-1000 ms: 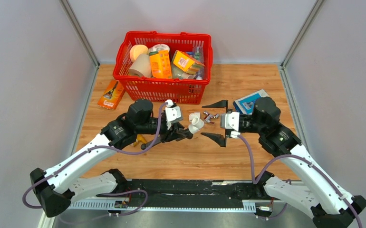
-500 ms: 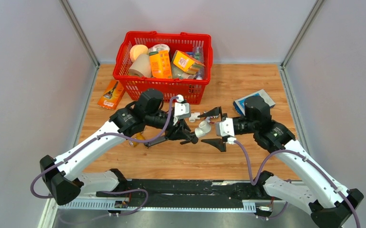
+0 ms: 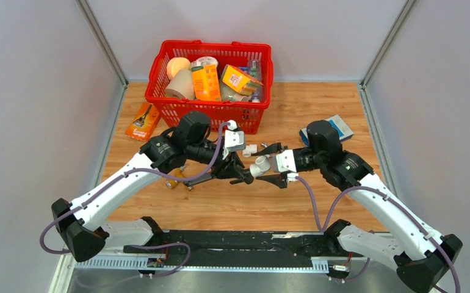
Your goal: Install the water faucets
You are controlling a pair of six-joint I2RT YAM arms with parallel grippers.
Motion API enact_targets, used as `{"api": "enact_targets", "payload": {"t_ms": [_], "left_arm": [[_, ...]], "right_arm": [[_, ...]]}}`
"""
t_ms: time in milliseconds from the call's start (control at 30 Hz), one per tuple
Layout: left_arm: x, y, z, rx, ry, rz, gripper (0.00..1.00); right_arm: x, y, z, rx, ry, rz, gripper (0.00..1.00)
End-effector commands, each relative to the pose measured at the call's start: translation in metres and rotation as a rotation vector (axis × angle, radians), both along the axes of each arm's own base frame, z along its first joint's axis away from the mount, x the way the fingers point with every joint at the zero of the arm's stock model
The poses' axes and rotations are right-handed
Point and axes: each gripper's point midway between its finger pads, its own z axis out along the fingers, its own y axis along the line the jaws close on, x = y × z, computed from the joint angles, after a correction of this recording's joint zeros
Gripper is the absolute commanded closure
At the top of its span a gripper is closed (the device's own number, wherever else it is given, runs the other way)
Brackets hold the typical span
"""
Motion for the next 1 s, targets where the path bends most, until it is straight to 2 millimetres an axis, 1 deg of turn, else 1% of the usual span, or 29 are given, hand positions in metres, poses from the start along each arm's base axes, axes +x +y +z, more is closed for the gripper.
{"api": "enact_targets", "payload": {"t_ms": [0,33,67,100,133,167,200,233,267,300,333,367,400,433,467,500,533,633,700,767,867,933,967], "left_arm": [[0.015,-0.002,0.035,-0.084,-0.131,0.042,1.00],[0.017,-0.001,0.036,-0.086,-0.144,0.057,1.00],[0.020,0.001,0.038,-0.084,-0.159,0.079,1.00],[0.020,0.002,0.040,-0.092,-0.171,0.086,1.00],[0.024,0.003,0.041,-0.093,-0.188,0.108,1.00],[0.024,0.006,0.046,-0.107,-0.204,0.122,1.00],[0.031,0.007,0.046,-0.104,-0.232,0.163,1.00],[0.038,0.012,0.050,-0.105,-0.268,0.216,1.00],[0.039,0.012,0.050,-0.112,-0.293,0.232,1.00],[0.046,0.019,0.056,-0.114,-0.345,0.295,1.00],[0.047,0.017,0.055,-0.122,-0.386,0.310,1.00],[0.052,0.025,0.060,-0.124,-0.432,0.369,1.00],[0.051,0.022,0.059,-0.131,-0.476,0.379,1.00],[0.059,0.033,0.065,-0.127,-0.528,0.460,1.00],[0.056,0.032,0.067,-0.148,-0.578,0.463,1.00],[0.064,0.038,0.064,-0.135,-0.620,0.527,1.00],[0.058,0.037,0.070,-0.149,-0.665,0.521,1.00],[0.058,0.041,0.069,-0.145,-0.769,0.587,1.00],[0.061,0.046,0.067,-0.107,-0.846,0.621,1.00],[0.063,0.047,0.064,-0.089,-0.850,0.639,1.00],[0.065,0.054,0.065,-0.099,-0.856,0.679,1.00],[0.065,0.060,0.071,-0.150,-0.865,0.714,1.00],[0.065,0.062,0.066,-0.146,-0.861,0.720,1.00]], "right_arm": [[-0.012,0.006,0.018,0.039,0.026,0.068,0.40],[-0.012,0.007,0.018,0.038,0.048,0.069,0.47],[-0.011,0.008,0.018,0.035,0.076,0.062,0.55],[-0.010,0.009,0.017,0.029,0.106,0.053,0.64],[-0.008,0.010,0.013,0.017,0.146,0.037,0.74],[-0.004,0.012,0.010,0.006,0.180,0.013,0.87],[0.000,0.013,0.007,-0.005,0.223,-0.012,0.97],[0.003,0.014,0.006,-0.009,0.279,-0.048,1.00],[0.009,0.017,0.005,-0.005,0.325,-0.088,1.00],[0.015,0.018,0.003,-0.004,0.399,-0.148,1.00],[0.022,0.020,0.003,0.009,0.454,-0.201,1.00],[0.030,0.023,0.003,0.028,0.523,-0.262,1.00],[0.038,0.025,0.003,0.046,0.603,-0.325,1.00],[0.049,0.028,0.005,0.073,0.675,-0.397,1.00],[0.055,0.031,0.005,0.083,0.762,-0.450,1.00],[0.061,0.036,0.004,0.086,0.858,-0.489,1.00],[0.065,0.039,0.005,0.092,0.932,-0.522,1.00],[0.075,0.050,0.003,0.104,1.157,-0.596,1.00],[0.080,0.055,0.003,0.109,1.269,-0.626,1.00],[0.080,0.058,0.004,0.099,1.265,-0.608,1.00],[0.082,0.056,0.009,0.110,1.221,-0.601,1.00],[0.083,0.054,0.010,0.118,1.222,-0.607,1.00],[0.081,0.053,0.011,0.116,1.212,-0.594,1.00]]}}
